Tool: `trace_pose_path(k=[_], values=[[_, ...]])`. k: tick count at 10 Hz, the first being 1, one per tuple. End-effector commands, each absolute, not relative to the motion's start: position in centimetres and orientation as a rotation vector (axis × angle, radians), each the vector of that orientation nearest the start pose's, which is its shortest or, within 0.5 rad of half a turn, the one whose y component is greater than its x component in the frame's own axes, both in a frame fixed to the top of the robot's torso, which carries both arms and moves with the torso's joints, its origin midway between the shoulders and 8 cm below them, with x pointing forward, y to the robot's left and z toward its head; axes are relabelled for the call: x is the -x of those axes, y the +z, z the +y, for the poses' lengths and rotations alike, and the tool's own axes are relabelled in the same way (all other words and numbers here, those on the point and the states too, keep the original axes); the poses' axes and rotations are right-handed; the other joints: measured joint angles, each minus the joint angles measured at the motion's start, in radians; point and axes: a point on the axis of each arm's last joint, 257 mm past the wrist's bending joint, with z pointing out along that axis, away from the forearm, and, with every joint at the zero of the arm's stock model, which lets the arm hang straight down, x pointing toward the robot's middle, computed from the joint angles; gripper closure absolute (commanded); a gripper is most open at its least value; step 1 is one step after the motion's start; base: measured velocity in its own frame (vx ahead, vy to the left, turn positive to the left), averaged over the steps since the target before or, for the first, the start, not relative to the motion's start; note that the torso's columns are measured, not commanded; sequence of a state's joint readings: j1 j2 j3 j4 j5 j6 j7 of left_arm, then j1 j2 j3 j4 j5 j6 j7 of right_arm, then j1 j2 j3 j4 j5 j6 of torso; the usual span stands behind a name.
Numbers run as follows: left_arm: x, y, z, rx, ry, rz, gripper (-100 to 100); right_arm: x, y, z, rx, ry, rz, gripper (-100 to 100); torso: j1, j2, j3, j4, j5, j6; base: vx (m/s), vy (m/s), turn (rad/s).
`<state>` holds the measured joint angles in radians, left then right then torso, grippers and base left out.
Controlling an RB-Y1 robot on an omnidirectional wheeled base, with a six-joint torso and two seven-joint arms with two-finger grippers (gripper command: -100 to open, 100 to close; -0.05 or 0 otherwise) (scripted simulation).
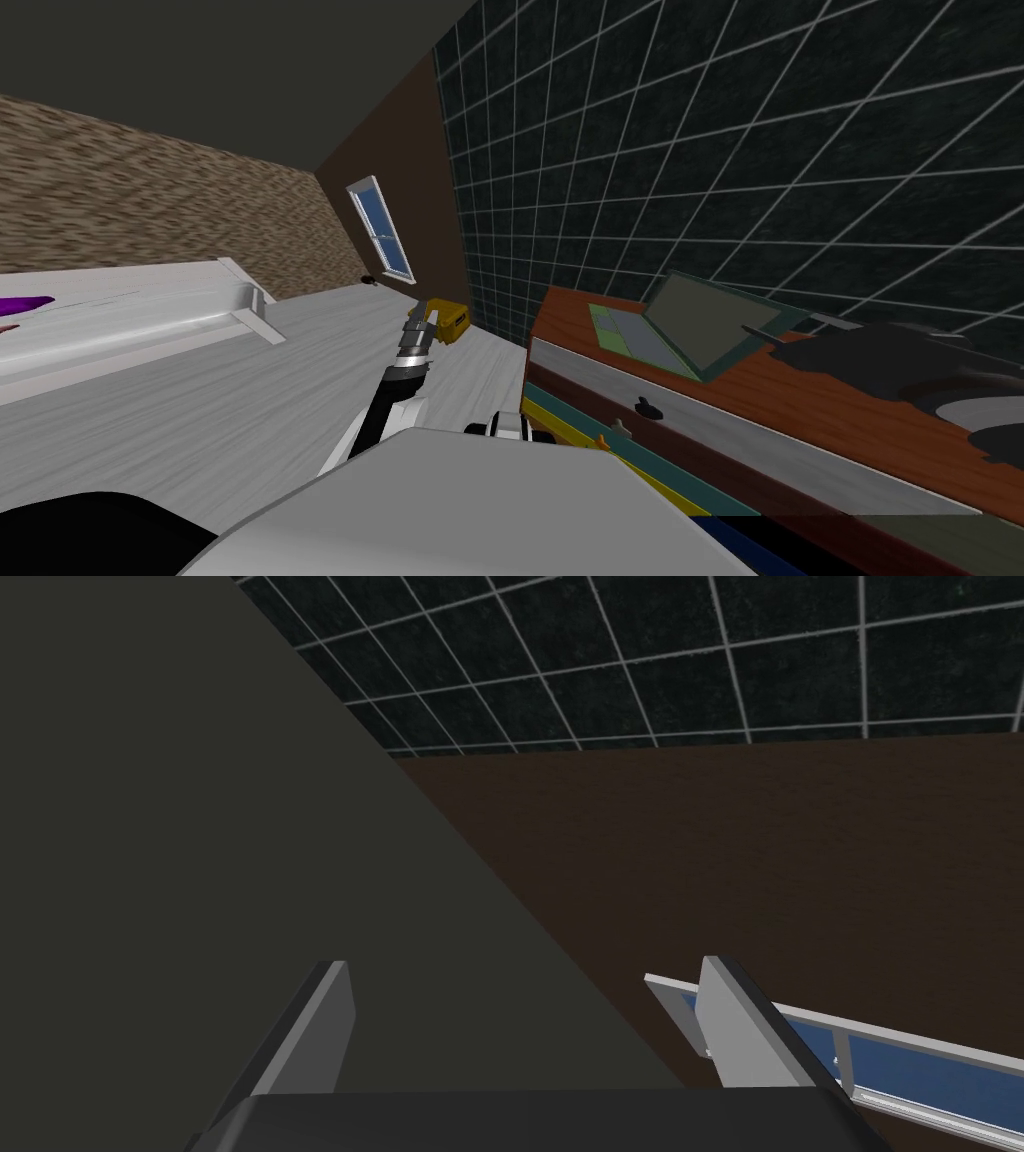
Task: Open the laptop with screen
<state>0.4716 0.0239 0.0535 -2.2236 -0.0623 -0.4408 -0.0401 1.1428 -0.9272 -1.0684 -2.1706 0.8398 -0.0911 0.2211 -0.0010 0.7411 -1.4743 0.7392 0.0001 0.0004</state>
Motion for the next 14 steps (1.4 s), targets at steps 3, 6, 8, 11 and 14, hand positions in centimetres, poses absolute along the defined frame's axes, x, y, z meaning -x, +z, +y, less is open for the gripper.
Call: trace_pose_path(k=[3, 6, 8, 11, 14], values=[[-36.5, -0.3, 29.1, 0.652, -1.159, 0.733, 0, -29.8, 7.3, -55.8, 0.768, -1.06, 1.477, 100, -0.002, -0.003, -0.001, -0.004, -0.003, 0.002, 0.051, 0.073, -0.042], [-36.5, -0.3, 29.2, 0.652, -1.159, 0.733, 0, -29.9, 7.1, -54.6, 0.88, -1.131, 1.454, 100, -0.004, -0.002, -0.001, -0.001, -0.002, 0.001, 0.037, 0.056, -0.041], [-36.5, -0.3, 29.2, 0.652, -1.159, 0.733, 0, -30.0, 6.9, -53.7, 0.954, -1.175, 1.433, 100, 0.001, -0.002, -0.001, -0.001, 0.001, 0.0, 0.034, 0.045, -0.042], [-36.5, -0.3, 29.2, 0.652, -1.159, 0.733, 0, -29.9, 5.3, -53.4, 1.05, -1.242, 1.422, 100, 0.002, -0.002, -0.001, -0.001, 0.001, 0.0, 0.021, 0.037, -0.056], [-36.5, -0.3, 29.1, 0.652, -1.159, 0.733, 0, -29.8, 3.9, -52.7, 1.167, -1.319, 1.388, 100, 0.002, -0.002, -0.002, 0.0, 0.002, -0.001, 0.027, 0.053, -0.059]])
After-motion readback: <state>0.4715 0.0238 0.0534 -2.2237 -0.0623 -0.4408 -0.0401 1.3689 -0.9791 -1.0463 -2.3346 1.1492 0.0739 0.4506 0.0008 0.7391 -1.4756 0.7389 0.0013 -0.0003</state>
